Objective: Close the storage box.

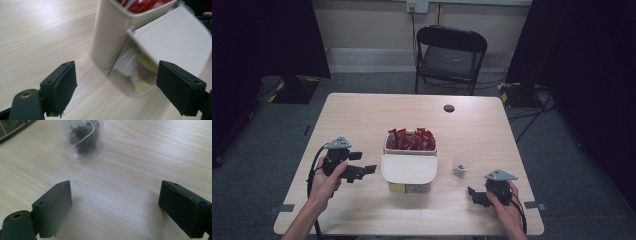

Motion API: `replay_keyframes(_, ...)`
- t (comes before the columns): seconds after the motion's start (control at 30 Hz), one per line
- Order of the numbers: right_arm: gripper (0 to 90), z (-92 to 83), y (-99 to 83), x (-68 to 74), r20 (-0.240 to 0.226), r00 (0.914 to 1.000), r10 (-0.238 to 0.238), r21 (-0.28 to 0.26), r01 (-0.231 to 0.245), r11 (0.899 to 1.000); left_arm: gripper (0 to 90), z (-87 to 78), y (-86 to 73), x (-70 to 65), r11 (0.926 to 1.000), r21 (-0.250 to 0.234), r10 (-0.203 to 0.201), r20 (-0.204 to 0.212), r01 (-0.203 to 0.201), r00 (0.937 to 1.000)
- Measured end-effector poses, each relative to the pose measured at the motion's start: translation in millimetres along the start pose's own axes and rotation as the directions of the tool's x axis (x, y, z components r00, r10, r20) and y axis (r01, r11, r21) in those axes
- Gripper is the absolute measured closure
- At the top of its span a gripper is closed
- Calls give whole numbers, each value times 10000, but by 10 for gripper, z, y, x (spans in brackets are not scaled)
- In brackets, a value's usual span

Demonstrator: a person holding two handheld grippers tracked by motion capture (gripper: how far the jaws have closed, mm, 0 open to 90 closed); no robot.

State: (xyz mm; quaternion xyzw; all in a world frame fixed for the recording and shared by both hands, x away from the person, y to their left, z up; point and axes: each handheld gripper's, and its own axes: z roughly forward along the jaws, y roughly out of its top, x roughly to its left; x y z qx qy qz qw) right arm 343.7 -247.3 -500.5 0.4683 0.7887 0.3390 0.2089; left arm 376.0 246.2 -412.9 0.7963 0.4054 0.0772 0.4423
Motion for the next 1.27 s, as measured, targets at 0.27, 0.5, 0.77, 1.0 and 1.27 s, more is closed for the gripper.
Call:
replay_keyframes(0.27, 109, -1, -1, 1, -2, 10000, 5, 1, -5, 10000, 163, -89, -209, 191, 9994, 105, -322, -822, 331, 9961)
replay_keyframes(0.5, 109, -1, -1, 1, 1, 10000, 13, 0, -13, 10000, 162, -117, -384, 270, 9981, 427, -368, -1440, 434, 9889)
replay_keyframes(0.77, 109, -1, -1, 1, 2, 10000, 13, 0, -13, 10000, 163, -78, -684, 404, 9910, 1093, -535, -2040, 771, 9775)
replay_keyframes(1.0, 108, -1, -1, 1, 6, 10000, 17, 1, -17, 10000, 154, 30, -901, 468, 9947, 978, -20, -2870, 314, 9579)
replay_keyframes(1.27, 84, 6, 1, -4, 109, 9999, 86, 35, -87, 10000, 80, 86, -950, 485, 9956, 833, 670, -3002, -439, 9515)
